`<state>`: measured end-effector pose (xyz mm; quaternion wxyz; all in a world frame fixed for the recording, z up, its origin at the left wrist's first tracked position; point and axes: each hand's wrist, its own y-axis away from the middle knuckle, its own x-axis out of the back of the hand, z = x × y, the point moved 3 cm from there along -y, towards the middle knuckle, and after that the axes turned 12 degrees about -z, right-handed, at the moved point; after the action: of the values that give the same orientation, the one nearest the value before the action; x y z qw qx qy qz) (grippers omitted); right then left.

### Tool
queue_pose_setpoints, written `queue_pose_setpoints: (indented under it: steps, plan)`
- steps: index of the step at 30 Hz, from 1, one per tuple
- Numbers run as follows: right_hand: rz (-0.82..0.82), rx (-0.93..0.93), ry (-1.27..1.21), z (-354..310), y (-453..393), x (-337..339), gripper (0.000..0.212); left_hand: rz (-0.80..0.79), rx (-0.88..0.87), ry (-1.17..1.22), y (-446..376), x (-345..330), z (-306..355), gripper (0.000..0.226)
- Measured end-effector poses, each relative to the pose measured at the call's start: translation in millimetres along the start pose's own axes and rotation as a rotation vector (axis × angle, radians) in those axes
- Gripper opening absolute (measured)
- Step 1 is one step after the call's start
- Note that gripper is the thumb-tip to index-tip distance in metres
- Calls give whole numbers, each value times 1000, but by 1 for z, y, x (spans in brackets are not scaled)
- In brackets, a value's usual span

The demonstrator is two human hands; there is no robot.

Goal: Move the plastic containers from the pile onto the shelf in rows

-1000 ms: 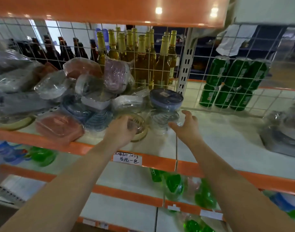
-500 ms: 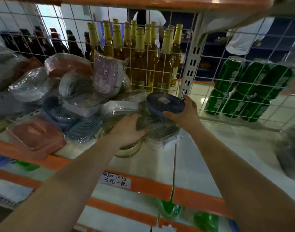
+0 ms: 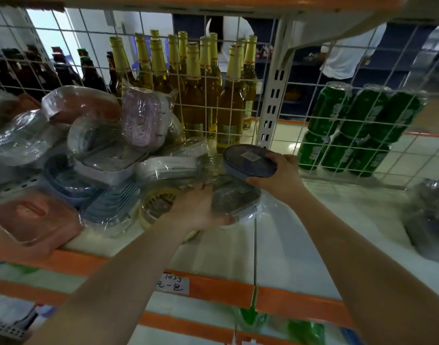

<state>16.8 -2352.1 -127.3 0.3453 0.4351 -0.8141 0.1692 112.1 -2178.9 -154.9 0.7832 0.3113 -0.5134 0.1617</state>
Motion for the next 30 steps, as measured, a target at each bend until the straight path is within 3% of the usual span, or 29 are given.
queue_pose_setpoints:
  steps: [5, 11, 16, 23, 30]
  plan:
    - [114, -32, -20, 15, 31, 18, 77, 75, 59, -21, -4, -9, 11, 100]
    - [281, -82, -62, 33, 73, 35, 81, 107, -29, 27, 8, -9, 15, 83]
    - [422, -104, -96, 40, 113, 52, 76, 244, -83, 215, 34, 4, 41, 89]
    - [636, -158, -70, 69, 182, 104, 69, 334, -221, 410, 45, 4, 108, 88]
    - [875, -159, -19, 120, 237, 180, 66, 273, -410, 629, 32, -5, 219, 82]
